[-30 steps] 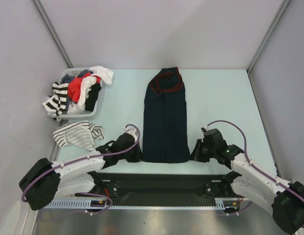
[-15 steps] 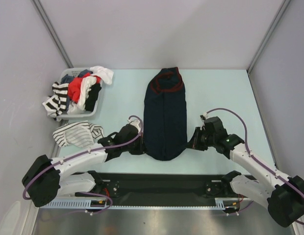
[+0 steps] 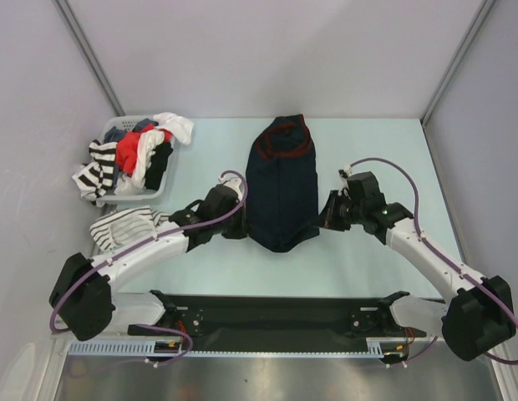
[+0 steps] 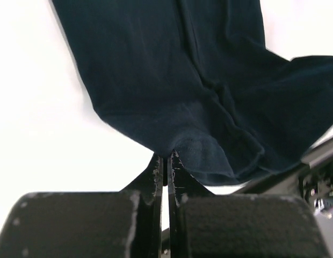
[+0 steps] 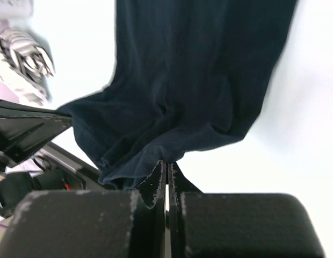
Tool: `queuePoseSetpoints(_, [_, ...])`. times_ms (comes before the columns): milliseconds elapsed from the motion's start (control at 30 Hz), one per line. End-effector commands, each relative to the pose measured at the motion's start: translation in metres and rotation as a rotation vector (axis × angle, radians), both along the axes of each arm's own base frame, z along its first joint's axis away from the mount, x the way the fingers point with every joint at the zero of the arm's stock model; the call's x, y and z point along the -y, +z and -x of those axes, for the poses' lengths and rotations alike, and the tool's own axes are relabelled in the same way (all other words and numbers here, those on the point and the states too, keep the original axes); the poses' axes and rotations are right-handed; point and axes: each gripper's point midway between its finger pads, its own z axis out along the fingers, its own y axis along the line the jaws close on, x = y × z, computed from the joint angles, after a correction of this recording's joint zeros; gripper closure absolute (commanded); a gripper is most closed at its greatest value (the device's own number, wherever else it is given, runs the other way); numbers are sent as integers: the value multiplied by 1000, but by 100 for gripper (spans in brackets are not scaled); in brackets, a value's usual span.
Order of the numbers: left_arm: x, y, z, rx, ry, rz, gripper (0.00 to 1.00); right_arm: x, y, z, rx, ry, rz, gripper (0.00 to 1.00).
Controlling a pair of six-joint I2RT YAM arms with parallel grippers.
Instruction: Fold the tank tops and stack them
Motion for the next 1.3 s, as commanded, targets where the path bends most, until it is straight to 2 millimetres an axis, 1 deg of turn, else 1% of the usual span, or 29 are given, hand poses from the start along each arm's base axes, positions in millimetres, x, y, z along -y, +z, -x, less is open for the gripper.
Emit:
queuePoseSetpoints(0, [2,27,-27,73,-8,-13,100,-3,32,-25,88,21,-19,100])
queuePoseSetpoints(33, [1,29,-30,76,-12,-24,100,-5,42,-32,111,22,-25,100])
queuePoseSetpoints(67, [-1,28,-37,74,-2,-36,100,-4,41,-37,104,20,-16,100])
queuePoseSetpoints(133, [0,38,-48,96,6,-37,100,-1,43,-47,104,11,-16,100])
queuePoseSetpoints(167, [-2,39,-54,95,16,-36,100,-2,52,-55,125,5,-20,100])
queuePoseSetpoints(200, [0,41,-60,97,17,-31,100,-1,45,-62,108,4,-10,100])
queuePoseSetpoints(267, [1,47,-71,108,23,-21,100,-1,50,-73,119,0,-14,100])
queuePoseSetpoints(300, [2,43,-75,99,26,-29,100,0,45,-79,108,-4,-12,100])
queuePoseSetpoints(367, [2,44,-85,102,42,-31,100,-1,43,-89,104,-9,-15,100])
queuePoseSetpoints(400, [3,47,-90,110,49,-28,100,-1,48,-95,116,-11,-18,100])
queuePoseSetpoints(433, [4,44,-95,103,54,-29,100,0,40,-101,98,-17,-10,100])
queuePoseSetpoints(500, [4,48,-105,110,65,-24,100,0,42,-111,104,-22,-14,100])
queuePoseSetpoints(533, [5,43,-109,101,68,-30,100,-1,39,-116,96,-25,-13,100])
queuePoseSetpoints(600, [6,48,-120,115,80,-27,100,1,36,-122,93,-37,-6,100])
queuePoseSetpoints(633, [4,40,-125,97,86,-44,100,2,34,-128,89,-46,-6,100])
queuePoseSetpoints(733, [6,40,-137,101,93,-43,100,1,33,-137,97,-51,-5,100])
queuePoseSetpoints(767, [4,33,-142,88,101,-51,100,1,26,-142,81,-55,1,100])
queuePoseSetpoints(800, [4,35,-146,96,106,-47,100,3,24,-147,80,-59,1,100])
queuePoseSetpoints(833, [5,34,-151,102,110,-42,100,2,29,-154,95,-61,3,100])
queuePoseSetpoints(867, [3,29,-159,99,123,-47,100,3,20,-160,81,-62,16,100])
queuePoseSetpoints(933, [3,23,-169,93,129,-47,100,4,16,-171,82,-71,35,100])
queuePoseSetpoints(967, [2,27,-178,99,134,-40,100,5,19,-181,93,-79,40,100])
queuePoseSetpoints(1000, [1,13,-182,73,137,-55,100,6,8,-189,74,-82,54,100])
queuePoseSetpoints(1033, [-1,11,-189,71,146,-56,100,7,2,-193,60,-87,63,100])
queuePoseSetpoints(1067, [1,14,-197,86,149,-47,100,7,7,-204,77,-94,63,100])
queuePoseSetpoints(1100, [2,2,-202,72,148,-57,100,10,-8,-211,49,-108,75,100])
queuePoseSetpoints(1167, [1,1,-215,77,153,-53,100,12,-12,-221,43,-120,74,100])
queuePoseSetpoints(1200, [1,-7,-218,68,154,-65,100,12,-18,-227,31,-131,77,100])
queuePoseSetpoints(1267, [0,-10,-224,67,162,-73,100,13,-23,-232,25,-140,85,100])
